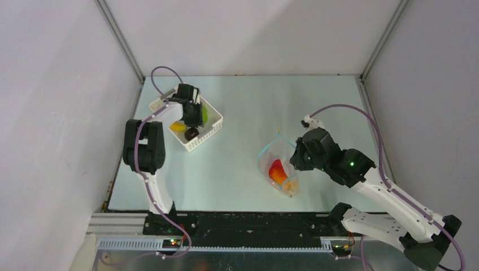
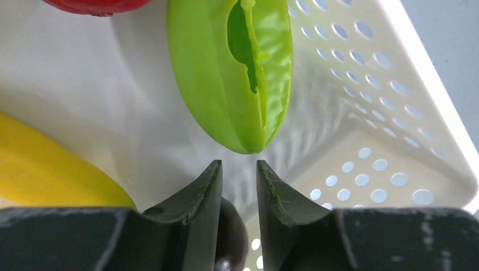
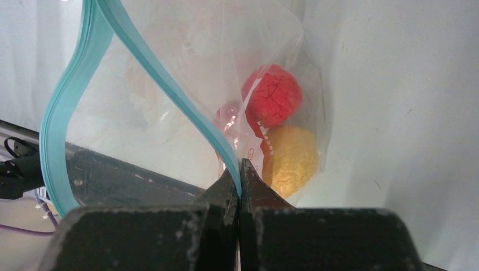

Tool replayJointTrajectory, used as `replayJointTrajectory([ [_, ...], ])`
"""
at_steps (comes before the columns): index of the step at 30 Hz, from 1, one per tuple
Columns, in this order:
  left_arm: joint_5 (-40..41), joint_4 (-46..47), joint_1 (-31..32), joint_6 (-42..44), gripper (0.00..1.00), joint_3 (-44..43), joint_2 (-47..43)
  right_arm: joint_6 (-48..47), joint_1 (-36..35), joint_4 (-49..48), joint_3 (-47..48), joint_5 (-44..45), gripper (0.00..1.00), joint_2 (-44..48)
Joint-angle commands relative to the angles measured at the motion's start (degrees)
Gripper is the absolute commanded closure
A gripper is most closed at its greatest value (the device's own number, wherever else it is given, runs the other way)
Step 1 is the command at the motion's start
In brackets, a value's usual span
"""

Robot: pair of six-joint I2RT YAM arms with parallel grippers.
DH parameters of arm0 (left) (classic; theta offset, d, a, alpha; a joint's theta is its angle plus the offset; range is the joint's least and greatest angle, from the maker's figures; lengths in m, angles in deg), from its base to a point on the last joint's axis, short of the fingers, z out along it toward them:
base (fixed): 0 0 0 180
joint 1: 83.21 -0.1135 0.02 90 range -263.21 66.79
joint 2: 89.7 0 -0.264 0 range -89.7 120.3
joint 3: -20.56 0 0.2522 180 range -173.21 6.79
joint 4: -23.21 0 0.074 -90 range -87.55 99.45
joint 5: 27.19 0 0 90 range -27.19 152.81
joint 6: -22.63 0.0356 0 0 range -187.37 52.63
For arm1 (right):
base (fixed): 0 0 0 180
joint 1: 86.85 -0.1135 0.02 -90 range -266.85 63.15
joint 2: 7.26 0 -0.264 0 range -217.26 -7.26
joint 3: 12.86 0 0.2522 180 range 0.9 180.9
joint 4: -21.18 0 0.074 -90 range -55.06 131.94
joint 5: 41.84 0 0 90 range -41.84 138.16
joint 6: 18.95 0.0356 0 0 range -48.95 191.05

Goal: Place the food in the zip-top bag and seal the zipper

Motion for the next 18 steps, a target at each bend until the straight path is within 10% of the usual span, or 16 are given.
replayJointTrajectory([
  [1,2.2,2.1,0.3,-0.8,0.67,0.2,-3.9,1.1,-0.4,-0.1,0.1,1.6,1.00,1.1],
  [12,2.3,4.2,0.3,-0.9,0.67,1.6,-5.3,1.1,-0.5,-0.1,0.1,1.8,1.00,1.0],
  [18,4.3,3.2,-0.1,-3.0,0.22,-2.2,-1.2,0.8,-0.5,-0.3,0.1,1.8,1.00,0.5],
])
